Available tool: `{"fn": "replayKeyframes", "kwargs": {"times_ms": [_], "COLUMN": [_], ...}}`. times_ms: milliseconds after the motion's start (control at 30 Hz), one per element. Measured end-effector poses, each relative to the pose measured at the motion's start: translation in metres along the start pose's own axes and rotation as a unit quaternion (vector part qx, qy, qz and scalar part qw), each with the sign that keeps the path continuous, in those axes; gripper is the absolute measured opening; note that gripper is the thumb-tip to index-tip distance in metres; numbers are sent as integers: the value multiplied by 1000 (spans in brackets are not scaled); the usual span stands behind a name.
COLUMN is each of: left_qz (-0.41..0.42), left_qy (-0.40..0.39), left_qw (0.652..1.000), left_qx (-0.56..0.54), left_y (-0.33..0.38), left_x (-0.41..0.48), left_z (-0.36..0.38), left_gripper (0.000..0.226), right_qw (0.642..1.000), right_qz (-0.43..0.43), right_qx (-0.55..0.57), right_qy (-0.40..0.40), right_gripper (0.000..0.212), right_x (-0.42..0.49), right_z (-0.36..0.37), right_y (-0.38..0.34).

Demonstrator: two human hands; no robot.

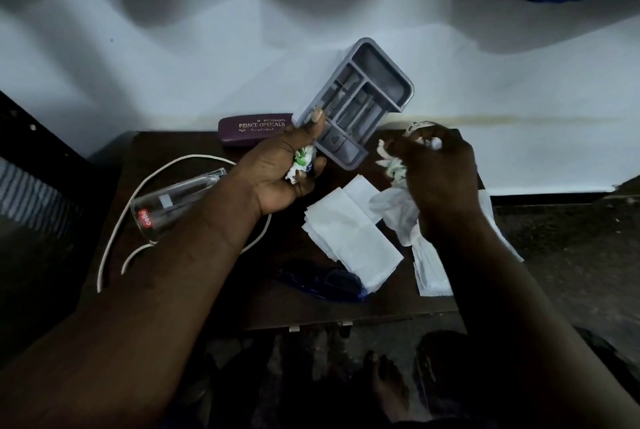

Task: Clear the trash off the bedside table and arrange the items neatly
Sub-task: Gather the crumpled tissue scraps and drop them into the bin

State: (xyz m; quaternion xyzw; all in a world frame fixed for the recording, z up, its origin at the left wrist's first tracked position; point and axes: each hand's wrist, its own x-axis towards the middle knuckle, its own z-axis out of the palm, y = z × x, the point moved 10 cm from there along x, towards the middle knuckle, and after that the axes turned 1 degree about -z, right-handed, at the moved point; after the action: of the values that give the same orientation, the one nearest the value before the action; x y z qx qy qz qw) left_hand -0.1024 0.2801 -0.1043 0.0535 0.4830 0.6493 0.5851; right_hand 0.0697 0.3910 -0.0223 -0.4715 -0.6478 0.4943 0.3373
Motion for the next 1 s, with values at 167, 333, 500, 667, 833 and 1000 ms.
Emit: {"fn": "replayKeyframes", "kwargs": {"times_ms": [167,333,500,667,833,1000], "left_qz": [-9,-12,-15,-8,17,21], "left_qy": [0,-22,-5,34,101,133], "left_qw": [1000,1000,1000,999,992,985], "left_qx": [-17,-1,13,36,70,105], "left_y": [-1,1,-1,0,3,1], "left_x": [0,0,2,4,7,7], "left_z": [-1,1,-5,-13,-25,-27], "left_gripper": [33,34,46,56,61,72], "right_qw": [998,996,995,999,980,927], "right_qz": [50,55,26,-14,-150,-206], "right_qx": [44,63,90,52,-129,-274], "right_qy": [-6,-34,-25,-7,20,-152], "right_gripper": [16,19,23,19,24,35], "right_x": [8,11,16,16,11,-5], "right_z": [-7,-2,-6,-13,-7,43], "right_y": [16,21,18,13,-12,1]}}
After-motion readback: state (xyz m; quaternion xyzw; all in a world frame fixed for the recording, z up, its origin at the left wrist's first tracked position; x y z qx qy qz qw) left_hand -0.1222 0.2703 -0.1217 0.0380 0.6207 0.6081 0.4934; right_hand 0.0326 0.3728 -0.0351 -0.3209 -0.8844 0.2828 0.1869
